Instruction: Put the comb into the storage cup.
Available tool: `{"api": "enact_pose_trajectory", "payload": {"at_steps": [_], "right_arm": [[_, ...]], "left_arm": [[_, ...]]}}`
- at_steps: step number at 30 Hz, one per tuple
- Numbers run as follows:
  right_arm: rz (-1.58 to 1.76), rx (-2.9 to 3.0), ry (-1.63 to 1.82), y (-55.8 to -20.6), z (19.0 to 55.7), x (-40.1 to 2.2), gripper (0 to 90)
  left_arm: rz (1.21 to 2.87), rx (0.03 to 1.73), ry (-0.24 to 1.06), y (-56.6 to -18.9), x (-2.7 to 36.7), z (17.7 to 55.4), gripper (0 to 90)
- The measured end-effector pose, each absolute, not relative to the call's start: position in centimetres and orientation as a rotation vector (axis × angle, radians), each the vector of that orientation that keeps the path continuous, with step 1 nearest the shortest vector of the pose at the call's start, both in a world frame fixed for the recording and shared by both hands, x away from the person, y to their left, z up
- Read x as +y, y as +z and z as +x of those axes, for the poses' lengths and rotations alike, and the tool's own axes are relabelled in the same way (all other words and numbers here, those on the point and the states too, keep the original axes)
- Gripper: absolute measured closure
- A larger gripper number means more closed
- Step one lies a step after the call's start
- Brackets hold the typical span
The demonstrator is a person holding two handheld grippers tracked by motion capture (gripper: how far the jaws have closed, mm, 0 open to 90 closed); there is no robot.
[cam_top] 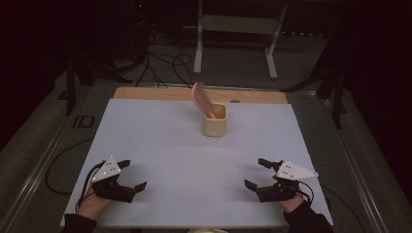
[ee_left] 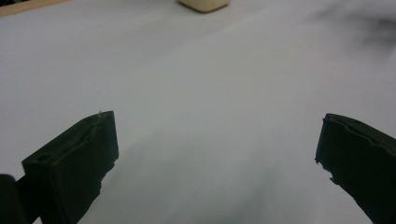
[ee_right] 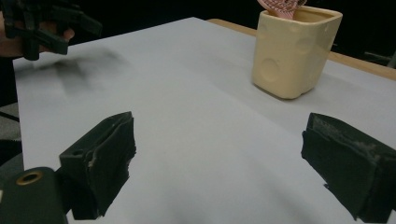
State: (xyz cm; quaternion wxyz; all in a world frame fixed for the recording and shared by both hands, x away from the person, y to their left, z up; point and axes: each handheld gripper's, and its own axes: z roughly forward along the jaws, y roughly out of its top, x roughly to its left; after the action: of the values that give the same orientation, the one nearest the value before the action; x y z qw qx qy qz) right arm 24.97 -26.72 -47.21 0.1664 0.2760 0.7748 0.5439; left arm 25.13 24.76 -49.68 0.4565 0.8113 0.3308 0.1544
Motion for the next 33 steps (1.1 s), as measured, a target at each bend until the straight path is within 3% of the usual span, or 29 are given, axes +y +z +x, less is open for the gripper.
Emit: {"api": "enact_pose_trajectory", "payload": {"at_steps": [33], "right_arm": [[0.861, 2.332, 1.376, -50.8, 26.6, -27.2, 9.4]], "left_arm": [[1.976, 0.831, 0.376, -50.1, 25.8, 24.2, 0.0]]}}
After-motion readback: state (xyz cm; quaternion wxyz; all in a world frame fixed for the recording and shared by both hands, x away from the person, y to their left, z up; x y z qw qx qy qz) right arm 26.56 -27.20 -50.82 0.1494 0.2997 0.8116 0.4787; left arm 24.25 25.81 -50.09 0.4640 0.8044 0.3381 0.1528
